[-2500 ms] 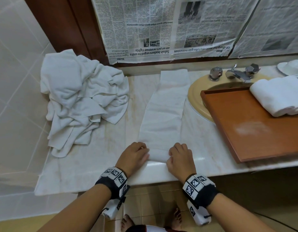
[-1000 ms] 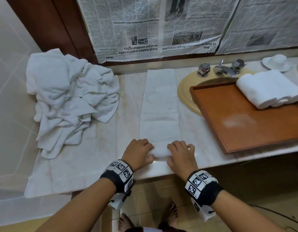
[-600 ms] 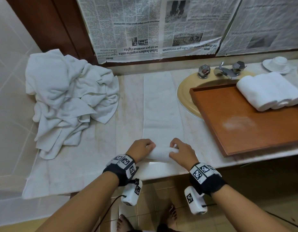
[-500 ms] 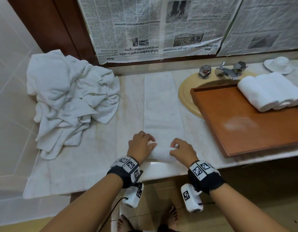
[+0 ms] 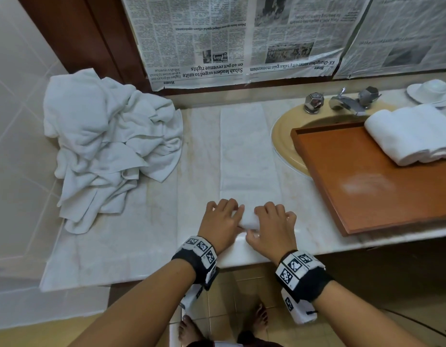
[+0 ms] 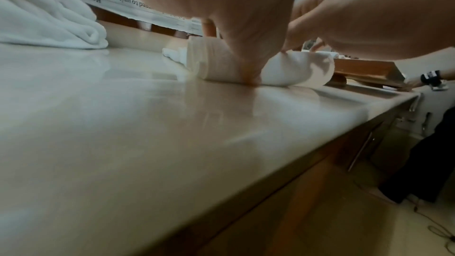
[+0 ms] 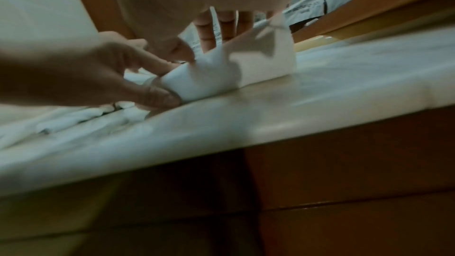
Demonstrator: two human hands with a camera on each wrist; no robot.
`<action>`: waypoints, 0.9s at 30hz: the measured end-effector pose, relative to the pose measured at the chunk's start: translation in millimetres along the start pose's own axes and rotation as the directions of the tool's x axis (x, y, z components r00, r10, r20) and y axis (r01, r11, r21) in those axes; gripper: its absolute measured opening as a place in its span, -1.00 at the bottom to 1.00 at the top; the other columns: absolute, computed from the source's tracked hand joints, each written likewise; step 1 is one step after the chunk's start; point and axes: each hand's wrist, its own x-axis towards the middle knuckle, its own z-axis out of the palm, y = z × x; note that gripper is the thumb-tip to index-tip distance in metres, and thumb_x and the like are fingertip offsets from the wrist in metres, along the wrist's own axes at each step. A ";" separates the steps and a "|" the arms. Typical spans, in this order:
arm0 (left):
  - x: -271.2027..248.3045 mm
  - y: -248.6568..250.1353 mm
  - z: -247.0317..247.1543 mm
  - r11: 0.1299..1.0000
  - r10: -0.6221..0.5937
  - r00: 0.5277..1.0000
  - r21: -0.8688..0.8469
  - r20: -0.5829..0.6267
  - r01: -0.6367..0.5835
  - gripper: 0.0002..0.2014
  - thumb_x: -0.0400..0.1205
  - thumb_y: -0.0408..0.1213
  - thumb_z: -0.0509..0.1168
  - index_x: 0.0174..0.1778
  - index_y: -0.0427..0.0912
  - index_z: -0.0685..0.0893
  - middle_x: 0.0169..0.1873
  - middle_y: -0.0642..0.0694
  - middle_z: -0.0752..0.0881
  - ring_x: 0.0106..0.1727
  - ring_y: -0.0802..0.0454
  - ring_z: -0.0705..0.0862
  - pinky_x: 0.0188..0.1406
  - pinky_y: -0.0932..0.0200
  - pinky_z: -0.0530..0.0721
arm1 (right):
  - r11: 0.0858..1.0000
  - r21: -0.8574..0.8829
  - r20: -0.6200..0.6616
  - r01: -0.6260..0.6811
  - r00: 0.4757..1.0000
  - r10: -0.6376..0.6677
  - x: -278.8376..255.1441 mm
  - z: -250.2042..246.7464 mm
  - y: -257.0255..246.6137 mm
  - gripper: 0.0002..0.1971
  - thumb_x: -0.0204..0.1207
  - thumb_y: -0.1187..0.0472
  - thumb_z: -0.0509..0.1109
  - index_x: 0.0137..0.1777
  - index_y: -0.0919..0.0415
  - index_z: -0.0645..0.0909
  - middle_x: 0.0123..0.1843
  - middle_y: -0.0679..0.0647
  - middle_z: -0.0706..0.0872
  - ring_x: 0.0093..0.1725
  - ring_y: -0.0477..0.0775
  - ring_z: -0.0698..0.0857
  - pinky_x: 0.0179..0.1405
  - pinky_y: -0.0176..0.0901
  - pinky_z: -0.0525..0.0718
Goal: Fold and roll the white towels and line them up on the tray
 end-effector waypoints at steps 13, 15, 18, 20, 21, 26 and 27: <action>1.5 -10.1 -10.6 0.990 0.019 0.971 -0.140 0.237 0.015 -0.49 0.65 0.03 0.25 0.52 -0.05 0.44 0.29 -0.10 0.57 0.27 -0.12 0.56 0.20 0.02 0.46 | 0.969 0.238 0.158 0.063 0.982 -0.103 5.7 -19.8 26.5 -0.63 0.50 0.12 0.48 0.28 0.09 0.54 0.10 -0.07 0.58 0.21 0.07 0.52 0.25 -0.17 0.35; 3.2 -12.3 -16.2 0.967 -0.012 0.959 -0.242 0.284 0.083 -0.53 0.67 0.07 0.21 0.48 -0.01 0.47 0.30 -0.07 0.60 0.30 -0.07 0.54 0.24 0.05 0.44 | 0.947 0.320 0.247 -0.030 0.967 -0.053 11.0 -25.4 30.6 -0.69 0.50 0.09 0.48 0.22 0.04 0.57 0.01 -0.06 0.54 0.16 0.10 0.53 0.14 -0.19 0.40; 11.0 -13.3 -23.0 0.941 -0.083 0.926 -0.276 0.369 0.194 -0.58 0.67 0.12 0.21 0.38 0.02 0.59 0.26 -0.06 0.61 0.31 -0.08 0.49 0.22 0.02 0.43 | 0.912 0.380 0.375 -0.153 0.927 -0.001 27.2 -27.9 31.3 -0.72 0.46 0.11 0.52 0.16 0.04 0.65 0.08 0.06 0.67 0.13 0.13 0.63 0.05 -0.16 0.50; 19.0 -12.0 -25.8 0.937 -0.148 0.891 -0.227 0.429 0.265 -0.57 0.67 0.11 0.20 0.38 0.01 0.61 0.30 -0.07 0.51 0.35 -0.11 0.40 0.27 -0.03 0.39 | 0.914 0.362 0.385 -0.182 0.923 0.032 38.9 -24.2 27.0 -0.72 0.44 0.12 0.53 0.15 0.05 0.69 0.15 0.03 0.66 0.23 0.10 0.59 0.15 -0.11 0.49; 24.3 -10.8 -27.7 0.936 -0.180 0.875 -0.195 0.450 0.293 -0.57 0.67 0.11 0.18 0.39 0.00 0.60 0.33 -0.09 0.46 0.37 -0.12 0.36 0.29 -0.05 0.38 | 0.939 0.298 0.349 -0.174 0.935 0.063 42.7 -21.8 23.0 -0.72 0.45 0.11 0.51 0.16 0.03 0.69 0.18 0.00 0.61 0.29 0.08 0.52 0.19 -0.08 0.43; 39.6 -5.8 -31.2 0.934 -0.275 0.931 -0.165 0.240 0.318 -0.70 0.65 -0.06 0.27 0.30 0.03 0.62 0.27 -0.06 0.50 0.31 -0.10 0.44 0.21 0.00 0.40 | 0.996 0.075 0.016 -0.050 0.999 0.049 39.6 -14.4 -1.0 -0.80 0.41 0.34 0.43 -0.01 0.11 0.56 0.02 0.04 0.54 0.06 0.15 0.49 -0.09 -0.08 0.31; 37.9 -3.6 -31.9 0.947 -0.231 0.962 -0.194 0.144 0.256 -0.74 0.61 -0.15 0.34 0.22 0.01 0.65 0.20 -0.04 0.55 0.23 -0.09 0.51 0.10 0.04 0.44 | 0.998 0.055 -0.036 0.001 0.999 0.001 35.6 -10.2 -2.5 -0.76 0.32 0.41 0.46 -0.08 0.14 0.57 -0.08 0.07 0.57 -0.05 0.17 0.53 -0.18 -0.08 0.32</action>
